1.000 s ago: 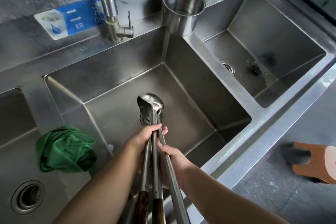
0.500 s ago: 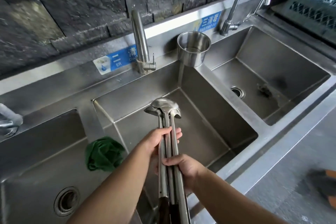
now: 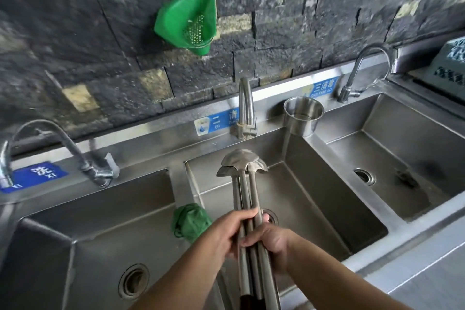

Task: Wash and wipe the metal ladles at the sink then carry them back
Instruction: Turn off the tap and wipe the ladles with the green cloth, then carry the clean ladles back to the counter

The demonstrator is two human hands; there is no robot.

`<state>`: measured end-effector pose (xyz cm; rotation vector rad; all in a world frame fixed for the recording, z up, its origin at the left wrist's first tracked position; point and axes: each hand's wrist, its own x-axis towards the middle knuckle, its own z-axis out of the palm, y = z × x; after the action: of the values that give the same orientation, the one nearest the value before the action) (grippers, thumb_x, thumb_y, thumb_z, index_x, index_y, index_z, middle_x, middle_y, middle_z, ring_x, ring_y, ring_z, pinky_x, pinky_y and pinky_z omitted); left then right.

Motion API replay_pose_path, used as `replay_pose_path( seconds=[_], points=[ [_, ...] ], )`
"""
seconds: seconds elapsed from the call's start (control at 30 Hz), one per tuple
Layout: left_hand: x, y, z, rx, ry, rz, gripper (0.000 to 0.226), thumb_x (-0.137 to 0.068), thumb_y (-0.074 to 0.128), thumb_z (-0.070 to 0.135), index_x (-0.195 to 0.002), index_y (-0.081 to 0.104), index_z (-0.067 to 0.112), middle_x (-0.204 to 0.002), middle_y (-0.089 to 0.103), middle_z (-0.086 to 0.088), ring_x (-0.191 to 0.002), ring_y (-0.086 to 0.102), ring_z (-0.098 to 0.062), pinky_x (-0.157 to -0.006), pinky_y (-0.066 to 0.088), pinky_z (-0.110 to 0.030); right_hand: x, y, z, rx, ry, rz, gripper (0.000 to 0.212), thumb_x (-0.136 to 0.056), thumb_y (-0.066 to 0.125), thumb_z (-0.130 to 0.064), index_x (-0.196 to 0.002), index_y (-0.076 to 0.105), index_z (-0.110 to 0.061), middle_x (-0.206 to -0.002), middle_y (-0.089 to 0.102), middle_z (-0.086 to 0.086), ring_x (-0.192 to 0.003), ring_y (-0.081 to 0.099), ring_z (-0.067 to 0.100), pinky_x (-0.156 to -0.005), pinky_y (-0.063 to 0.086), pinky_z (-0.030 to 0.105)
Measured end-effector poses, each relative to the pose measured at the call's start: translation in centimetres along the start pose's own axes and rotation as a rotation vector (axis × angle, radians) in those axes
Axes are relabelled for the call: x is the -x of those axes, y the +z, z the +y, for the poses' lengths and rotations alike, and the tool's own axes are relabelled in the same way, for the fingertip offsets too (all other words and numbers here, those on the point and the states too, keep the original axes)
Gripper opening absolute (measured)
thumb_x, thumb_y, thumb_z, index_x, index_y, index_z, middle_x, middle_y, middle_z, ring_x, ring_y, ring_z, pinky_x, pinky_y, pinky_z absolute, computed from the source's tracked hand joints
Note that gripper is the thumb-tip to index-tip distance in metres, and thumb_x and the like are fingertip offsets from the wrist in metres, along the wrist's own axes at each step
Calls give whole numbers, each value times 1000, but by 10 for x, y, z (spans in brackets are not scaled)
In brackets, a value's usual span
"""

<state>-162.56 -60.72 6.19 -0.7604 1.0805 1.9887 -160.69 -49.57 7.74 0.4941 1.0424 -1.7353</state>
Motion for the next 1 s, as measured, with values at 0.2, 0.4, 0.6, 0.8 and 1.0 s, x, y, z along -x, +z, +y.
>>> replay_pose_path(
  seconds=[0.2, 0.4, 0.6, 0.8, 1.0],
  points=[
    [36, -22, 16, 127, 78, -7, 24, -86, 62, 16, -73, 77, 2, -84, 73, -9, -80, 69, -22, -101, 47, -35, 4, 39, -1, 96, 4, -67, 32, -84, 47, 7, -110, 65, 7, -100, 70, 26, -84, 71, 35, -81, 54, 40],
    [70, -59, 19, 135, 160, 66, 24, -86, 62, 20, -81, 76, 1, -87, 73, -9, -84, 66, -22, -106, 44, -35, 6, 88, 6, 239, -19, -86, 24, -89, 46, 7, -99, 66, 3, -84, 73, 19, -69, 72, 28, -67, 53, 32],
    [115, -95, 11, 158, 232, 122, 32, -89, 58, 18, -66, 76, 3, -79, 73, -7, -82, 65, -21, -106, 44, -34, 5, 134, 33, 339, 2, -87, 19, -88, 51, 3, -94, 69, 2, -85, 74, 18, -69, 73, 27, -68, 54, 32],
    [172, -141, -24, 193, 275, 150, 37, -91, 55, 18, -64, 76, 5, -73, 73, -4, -77, 66, -19, -90, 50, -30, 11, 186, 88, 474, 11, -64, 18, -87, 52, 4, -90, 69, 1, -76, 73, 15, -60, 71, 23, -54, 53, 24],
    [223, -180, -55, 183, 307, 197, 33, -91, 56, 20, -68, 76, 7, -74, 72, -3, -80, 65, -21, -98, 47, -32, 15, 229, 137, 545, 22, -68, 16, -87, 55, 4, -88, 70, 1, -75, 73, 17, -60, 71, 25, -60, 54, 29]
  ],
)
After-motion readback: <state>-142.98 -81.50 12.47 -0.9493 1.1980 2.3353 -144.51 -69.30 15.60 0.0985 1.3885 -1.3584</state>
